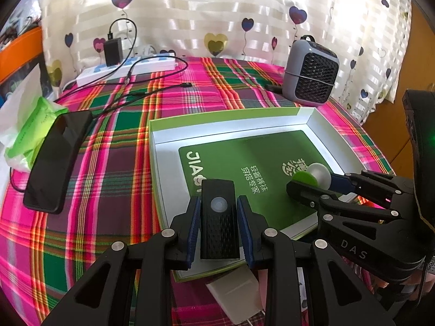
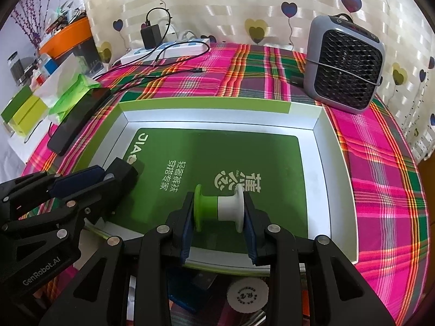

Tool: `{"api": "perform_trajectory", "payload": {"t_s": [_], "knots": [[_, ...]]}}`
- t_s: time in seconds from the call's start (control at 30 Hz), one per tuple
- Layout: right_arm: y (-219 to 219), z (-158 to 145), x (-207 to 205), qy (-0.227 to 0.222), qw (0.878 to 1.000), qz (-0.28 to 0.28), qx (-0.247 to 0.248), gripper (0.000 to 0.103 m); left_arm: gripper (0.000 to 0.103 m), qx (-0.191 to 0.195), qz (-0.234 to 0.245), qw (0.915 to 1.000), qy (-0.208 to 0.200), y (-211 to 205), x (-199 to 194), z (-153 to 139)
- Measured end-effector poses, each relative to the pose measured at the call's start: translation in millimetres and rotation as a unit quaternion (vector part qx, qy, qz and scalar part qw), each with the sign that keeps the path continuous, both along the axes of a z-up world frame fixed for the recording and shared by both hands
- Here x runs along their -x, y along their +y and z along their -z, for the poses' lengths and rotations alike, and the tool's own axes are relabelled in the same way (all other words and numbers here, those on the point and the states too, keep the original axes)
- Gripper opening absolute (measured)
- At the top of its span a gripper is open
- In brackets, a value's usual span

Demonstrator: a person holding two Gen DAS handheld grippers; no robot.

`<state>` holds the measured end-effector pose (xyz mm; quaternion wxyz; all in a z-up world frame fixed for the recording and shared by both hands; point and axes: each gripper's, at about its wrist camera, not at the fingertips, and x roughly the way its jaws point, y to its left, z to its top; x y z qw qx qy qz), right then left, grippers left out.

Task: Organize rigid objects
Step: 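Release the power bank in the green box with the left tool while the right tool releases the spool there, then move the right tool to the brown bottle while the left tool approaches the pink earhook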

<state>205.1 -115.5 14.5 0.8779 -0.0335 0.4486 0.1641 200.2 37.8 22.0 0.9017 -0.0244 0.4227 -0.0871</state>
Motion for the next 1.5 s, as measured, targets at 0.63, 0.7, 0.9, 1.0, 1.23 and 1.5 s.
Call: {"api": "perform_trajectory", "payload": {"t_s": [0.63,0.7,0.9,1.0,1.23,1.5], "knots": [[-16.1,-18.9,25.5,-0.024,0.999,0.023,-0.040,0.046,0.035,0.001,-0.010,0.9993,-0.036,1.3,37.5,-23.7],[-18.8,-21.8,31.0,-0.027,0.998,0.026,-0.042,0.046,0.035,-0.001,-0.009,0.9992,-0.039,0.3,43.2,-25.5],[-29.1,-30.8,48.7,-0.038,0.997,0.035,-0.054,0.046,0.035,-0.011,-0.005,0.9987,-0.050,-4.1,67.3,-30.9],[-36.2,-35.2,57.8,-0.045,0.996,0.043,-0.057,0.046,0.035,-0.013,-0.004,0.9985,-0.052,-6.0,75.5,-31.7],[-47.2,-38.9,75.9,-0.054,0.996,0.055,-0.055,0.046,0.035,-0.014,0.000,0.9982,-0.058,-8.5,95.0,-33.1],[-69.6,-34.0,96.3,-0.058,0.994,0.079,-0.054,0.046,0.035,-0.001,-0.005,0.9983,-0.059,-2.0,114.0,-30.0]]}}
